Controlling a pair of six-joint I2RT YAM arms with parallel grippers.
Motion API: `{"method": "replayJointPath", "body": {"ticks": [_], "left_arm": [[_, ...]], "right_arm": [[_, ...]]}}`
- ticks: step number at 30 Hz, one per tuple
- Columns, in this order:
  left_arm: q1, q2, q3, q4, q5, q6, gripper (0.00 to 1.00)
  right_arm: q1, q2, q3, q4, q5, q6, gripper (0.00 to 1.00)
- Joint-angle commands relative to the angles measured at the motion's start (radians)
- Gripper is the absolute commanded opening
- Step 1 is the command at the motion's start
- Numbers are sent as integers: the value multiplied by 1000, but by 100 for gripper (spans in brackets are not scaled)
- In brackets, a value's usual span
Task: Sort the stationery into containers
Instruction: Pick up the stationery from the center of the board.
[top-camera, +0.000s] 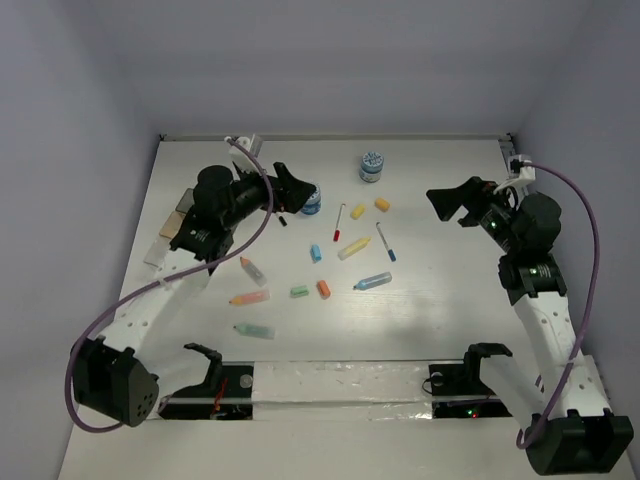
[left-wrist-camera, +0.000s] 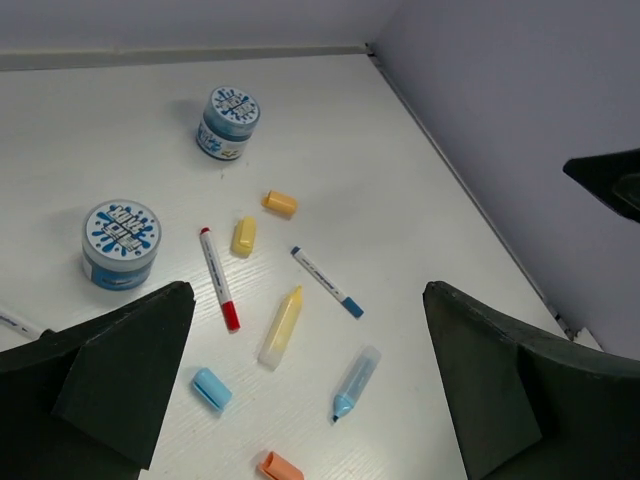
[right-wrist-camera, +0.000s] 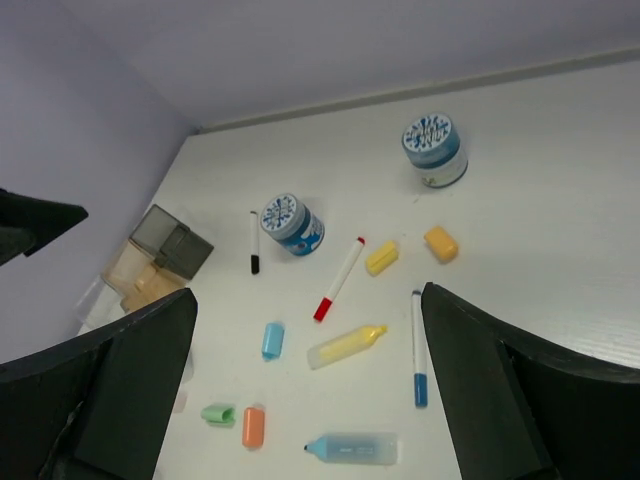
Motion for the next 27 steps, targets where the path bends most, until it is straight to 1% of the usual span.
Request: {"method": "replayJointPath", "body": {"ticks": [1, 4, 6, 7, 8, 10, 11, 13, 14, 16, 18, 23, 27], "left_arm": [[-19, 57, 72, 59, -67, -10, 99], [-28, 123, 91, 53, -116, -5, 99], [-58, 174, 108, 48, -155, 8, 99], [-74, 194, 120, 18, -193, 19, 99], [-101, 244, 138, -8, -293, 27, 99], [-126, 301, 204, -76, -378, 61, 99], [-126, 351, 233, -90, -458, 71, 99], [-126, 389, 243, -81, -475, 74, 99], [-126, 421, 250, -79, -510, 77, 99], [-126, 458, 292, -99, -538, 105, 99], [-126, 528, 353, -125, -584, 130, 99], [-126, 688, 476, -205, -597, 174, 99], [-126, 752, 534, -206, -589, 189, 99]], "right_arm": [[-5, 8, -31, 71, -28, 16, 100], [-5, 18, -60, 106, -28, 24, 100], [6, 18, -74, 122, -8, 21, 100], [6, 18, -77, 122, 5, 15, 100], [6, 20, -78, 122, 10, 12, 100], [6, 24, -84, 125, 18, 9, 100], [15, 34, -86, 122, 16, 7, 100], [15, 41, -86, 114, 15, 3, 100], [15, 50, -83, 111, 15, 0, 100], [15, 54, -81, 108, 13, -2, 100], [15, 61, -81, 107, 13, -2, 100], [15, 74, -81, 104, 7, -5, 100], [15, 77, -78, 105, -2, -5, 100]]}}
